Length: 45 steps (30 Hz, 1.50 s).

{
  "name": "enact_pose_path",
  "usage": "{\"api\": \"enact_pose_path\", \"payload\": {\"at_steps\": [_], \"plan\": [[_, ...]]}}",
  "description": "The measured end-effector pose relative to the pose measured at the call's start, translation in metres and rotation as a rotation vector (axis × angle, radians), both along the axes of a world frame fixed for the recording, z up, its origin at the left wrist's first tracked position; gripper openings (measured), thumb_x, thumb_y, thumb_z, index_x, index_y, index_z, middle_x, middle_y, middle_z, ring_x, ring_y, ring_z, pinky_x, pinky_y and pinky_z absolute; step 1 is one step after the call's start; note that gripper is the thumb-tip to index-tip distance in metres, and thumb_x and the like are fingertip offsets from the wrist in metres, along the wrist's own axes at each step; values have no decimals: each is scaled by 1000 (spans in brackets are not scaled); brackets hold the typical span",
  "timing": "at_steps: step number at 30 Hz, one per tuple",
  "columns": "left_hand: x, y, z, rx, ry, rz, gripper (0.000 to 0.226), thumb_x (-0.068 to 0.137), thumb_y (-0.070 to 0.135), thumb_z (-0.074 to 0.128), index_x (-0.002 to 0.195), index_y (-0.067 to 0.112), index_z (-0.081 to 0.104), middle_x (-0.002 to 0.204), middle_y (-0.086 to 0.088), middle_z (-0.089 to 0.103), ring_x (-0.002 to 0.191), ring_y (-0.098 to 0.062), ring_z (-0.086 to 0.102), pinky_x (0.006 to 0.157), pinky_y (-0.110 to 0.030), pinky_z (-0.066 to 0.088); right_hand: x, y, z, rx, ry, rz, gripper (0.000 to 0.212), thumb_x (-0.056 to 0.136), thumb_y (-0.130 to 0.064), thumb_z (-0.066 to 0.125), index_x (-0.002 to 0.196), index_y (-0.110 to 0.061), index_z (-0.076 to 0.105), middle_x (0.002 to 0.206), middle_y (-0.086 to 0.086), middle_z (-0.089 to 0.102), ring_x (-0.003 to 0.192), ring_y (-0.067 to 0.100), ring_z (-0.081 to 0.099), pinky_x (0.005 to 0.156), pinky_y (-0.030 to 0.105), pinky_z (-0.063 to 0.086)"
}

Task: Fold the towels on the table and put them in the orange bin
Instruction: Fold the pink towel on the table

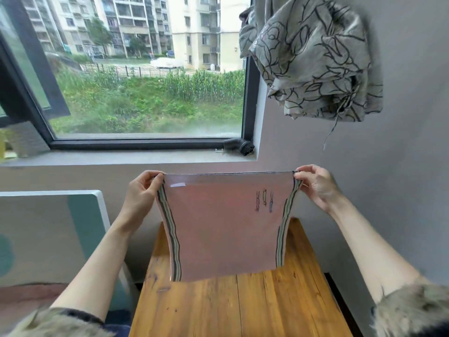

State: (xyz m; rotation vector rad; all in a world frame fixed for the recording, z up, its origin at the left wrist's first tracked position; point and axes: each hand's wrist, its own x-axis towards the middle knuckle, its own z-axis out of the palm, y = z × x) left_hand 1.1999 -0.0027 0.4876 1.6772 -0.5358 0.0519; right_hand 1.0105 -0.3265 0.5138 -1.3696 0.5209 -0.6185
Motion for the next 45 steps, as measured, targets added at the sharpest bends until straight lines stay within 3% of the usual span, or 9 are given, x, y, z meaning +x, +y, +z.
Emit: {"api": "enact_pose_path", "payload": {"at_steps": [5,7,12,20,26,30,35,40,45], "plan": [[7,10,5,42,-39,-17,15,91,8,57,98,18,66,89,6,66,80,-3,58,68,-3,43,5,-7,4,-260,163,78,26,85,6,58,102,-12,64,91,1,59,79,8,56,70,16,46],[11,13,4,98,-52,-18,18,89,8,59,100,20,67,89,8,66,80,0,58,68,-1,42,6,-8,5,-402,253,107,22,84,5,59,96,-12,68,89,4,65,80,10,58,81,22,47],[22,17,-7,245,-63,18,14,88,9,62,85,21,67,80,9,66,76,-3,60,66,-9,44,21,-7,7,-607,392,102,9,84,-1,63,86,-7,69,76,5,63,75,16,55,77,26,43],[35,-6,-18,270,-26,81,10,90,6,58,87,13,64,82,-2,64,79,-14,57,77,-24,40,51,-1,-6,-892,466,-128,17,89,-6,53,98,-9,67,107,7,68,100,23,58,75,17,33],[23,-2,-50,314,30,39,9,88,4,59,86,12,64,84,-3,64,78,-12,58,76,-23,42,36,7,-49,-820,442,-156,18,91,-4,50,100,-6,65,105,12,67,100,28,58,75,20,35],[-12,19,-102,438,99,-20,12,87,6,61,82,16,65,81,2,65,75,-8,58,69,-17,42,1,19,-109,-684,519,-92,15,89,-4,54,97,-6,66,104,10,67,99,26,59,74,20,36],[-69,49,-174,639,338,-142,10,89,8,59,83,13,66,85,-5,67,81,-19,59,72,-26,44,-52,42,-184,-564,730,116,14,87,-3,55,94,-7,66,102,10,66,97,25,59,84,31,44],[-108,69,-211,857,581,-316,8,89,12,57,88,9,65,88,-7,64,76,-14,56,63,-21,43,-99,61,-225,-363,970,358,12,88,-10,55,92,-10,66,99,5,63,96,17,56,79,31,48],[-128,82,-225,1025,805,-483,9,92,20,55,91,15,61,86,-1,61,73,-9,53,58,-17,41,-128,72,-240,-107,1164,564,8,86,-8,58,90,-7,65,86,7,61,71,11,56,60,20,46]]}}
